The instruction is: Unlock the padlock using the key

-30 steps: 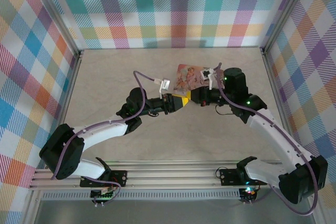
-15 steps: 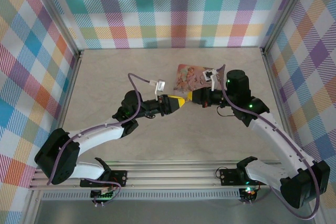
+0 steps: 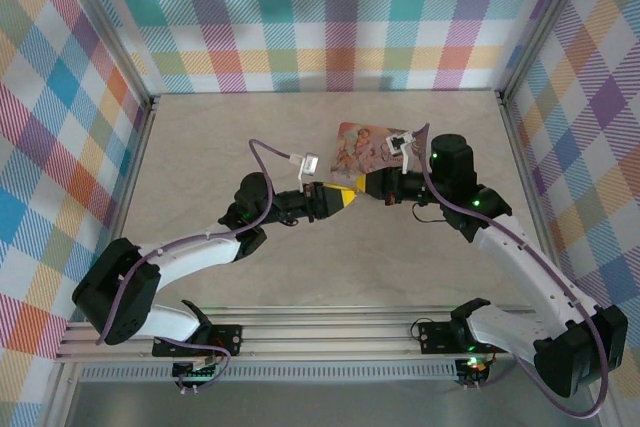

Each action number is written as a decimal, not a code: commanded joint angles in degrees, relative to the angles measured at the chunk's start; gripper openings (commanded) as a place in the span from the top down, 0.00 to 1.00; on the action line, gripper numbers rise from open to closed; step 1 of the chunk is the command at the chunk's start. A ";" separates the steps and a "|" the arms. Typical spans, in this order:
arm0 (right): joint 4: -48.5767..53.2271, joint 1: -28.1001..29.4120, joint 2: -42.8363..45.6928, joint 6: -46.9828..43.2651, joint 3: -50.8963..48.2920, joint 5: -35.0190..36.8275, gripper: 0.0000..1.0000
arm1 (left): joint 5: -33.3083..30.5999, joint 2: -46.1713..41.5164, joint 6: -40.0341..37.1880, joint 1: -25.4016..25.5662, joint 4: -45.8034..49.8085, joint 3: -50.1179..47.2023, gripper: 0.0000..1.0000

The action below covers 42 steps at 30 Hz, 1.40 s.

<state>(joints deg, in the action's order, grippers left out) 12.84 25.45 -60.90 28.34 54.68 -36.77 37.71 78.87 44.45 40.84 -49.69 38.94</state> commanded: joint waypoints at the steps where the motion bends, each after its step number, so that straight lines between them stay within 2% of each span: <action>1: -2.09 -0.31 0.80 0.74 -0.63 -1.72 1.00 | 1.34 0.26 0.73 0.38 -3.39 1.84 0.67; 19: -3.26 -0.31 0.68 1.76 -1.15 -2.46 1.00 | 3.14 1.10 1.24 0.88 -3.22 3.28 0.80; 23: -3.50 -0.28 0.61 2.02 -1.23 -2.50 1.00 | 3.24 1.33 1.21 0.97 -3.17 3.11 0.88; 26: -3.87 -0.20 0.11 2.29 -1.24 -2.90 1.00 | 2.98 1.28 1.01 0.99 -2.71 3.03 0.99; 33: -4.58 -0.20 -1.69 2.95 -1.02 -3.34 1.00 | 0.72 -1.67 -4.96 0.83 5.52 3.25 1.00; 34: -4.36 -0.29 -1.99 2.95 -0.82 -3.46 0.99 | 0.50 -2.21 -5.77 0.79 6.61 3.18 1.00; 35: -4.01 -0.30 -2.27 2.95 -0.54 -3.28 0.93 | 0.28 -2.72 -6.54 0.61 8.00 3.18 1.00; 37: -2.81 -0.24 -2.41 2.64 -0.08 -2.08 0.75 | -0.62 -3.54 -8.11 0.28 10.96 3.13 1.00; 39: -0.85 -0.31 -1.93 1.62 0.47 -0.10 0.62 | -1.57 -4.64 -10.24 -0.17 13.86 2.82 1.00; 42: 2.57 -0.31 -0.44 1.79 0.61 7.14 0.57 | -4.06 -6.37 -15.38 -0.31 21.06 2.58 1.00</action>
<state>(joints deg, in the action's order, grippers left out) 12.71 25.41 -63.07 30.68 54.04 -35.35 36.05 74.85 35.31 41.06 -35.64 40.58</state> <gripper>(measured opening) 0.421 0.046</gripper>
